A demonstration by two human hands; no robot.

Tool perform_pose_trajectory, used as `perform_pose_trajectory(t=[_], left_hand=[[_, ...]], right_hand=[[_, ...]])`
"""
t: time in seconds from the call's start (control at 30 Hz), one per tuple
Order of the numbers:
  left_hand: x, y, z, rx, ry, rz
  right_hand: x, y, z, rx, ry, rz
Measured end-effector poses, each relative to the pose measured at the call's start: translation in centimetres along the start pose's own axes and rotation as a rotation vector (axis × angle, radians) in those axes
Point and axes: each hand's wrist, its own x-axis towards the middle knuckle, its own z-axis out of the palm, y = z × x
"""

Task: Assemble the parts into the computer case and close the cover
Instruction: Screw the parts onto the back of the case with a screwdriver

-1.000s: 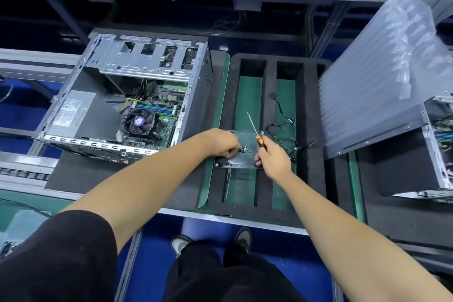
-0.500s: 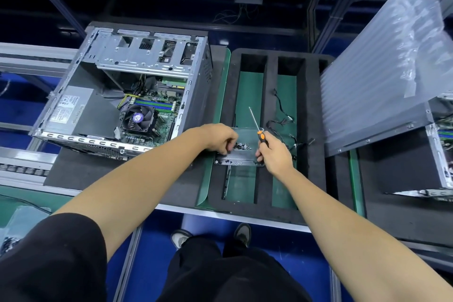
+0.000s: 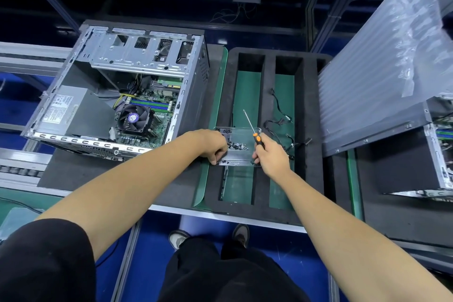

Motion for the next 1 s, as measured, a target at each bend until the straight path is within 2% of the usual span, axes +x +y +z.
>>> perform_pose_trajectory(t=[0.5,0.8,1.0], left_hand=[[0.2,-0.2,-0.3,0.021,-0.083,0.008],[-0.4,-0.1,-0.6,-0.050,0.094,-0.026],[-0.6,-0.1,-0.6,-0.040,0.017,-0.021]], right_hand=[[0.0,0.2,0.1,-0.002,0.006,-0.009],[0.0,0.2,0.4,-0.013,0.014,-0.004],[0.0,0.4,0.4,-0.019,0.028,-0.011]])
